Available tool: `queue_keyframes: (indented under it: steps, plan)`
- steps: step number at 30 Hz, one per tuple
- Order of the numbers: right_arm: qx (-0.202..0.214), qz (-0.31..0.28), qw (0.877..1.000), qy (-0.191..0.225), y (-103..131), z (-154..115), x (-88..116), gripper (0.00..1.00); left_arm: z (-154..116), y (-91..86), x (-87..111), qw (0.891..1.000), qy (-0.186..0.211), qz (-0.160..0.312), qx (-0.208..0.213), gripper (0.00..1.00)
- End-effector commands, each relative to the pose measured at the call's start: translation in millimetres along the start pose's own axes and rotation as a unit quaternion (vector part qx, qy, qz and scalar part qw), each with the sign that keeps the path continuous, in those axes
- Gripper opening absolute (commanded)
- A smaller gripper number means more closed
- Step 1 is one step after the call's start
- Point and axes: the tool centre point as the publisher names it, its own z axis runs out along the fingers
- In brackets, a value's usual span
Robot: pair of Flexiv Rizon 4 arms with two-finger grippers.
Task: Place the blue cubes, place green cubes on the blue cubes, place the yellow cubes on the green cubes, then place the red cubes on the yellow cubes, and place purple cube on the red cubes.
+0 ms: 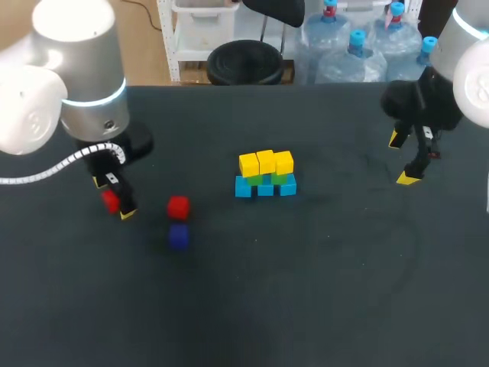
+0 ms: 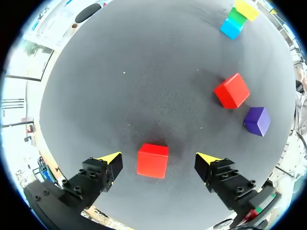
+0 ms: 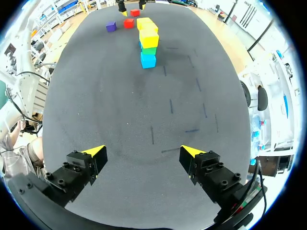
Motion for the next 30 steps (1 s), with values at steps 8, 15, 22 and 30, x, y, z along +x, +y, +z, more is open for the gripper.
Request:
queue_keyframes:
  steps: [8,15,22,30]
  plan:
    - [-0.001,0.0,1.0,-0.001,-0.9,0.5,0.2,1.0,4.8,-2.2,4.8,1.0,-0.008,0.0,0.003,0.45]
    - [-0.001,0.0,1.0,-0.001,-0.9,0.5,0.2,1.0,7.5,-3.2,1.4,1.0,-0.009,0.004,0.005,0.42]
    - [-0.001,0.0,1.0,-0.001,-0.9,0.5,0.2,1.0,8.1,-3.3,0.6,1.0,-0.008,0.003,0.003,0.17]
    - [-0.001,0.0,1.0,-0.001,-0.9,0.5,0.2,1.0,1.3,-8.3,-5.8,1.0,-0.006,0.002,-0.003,0.0]
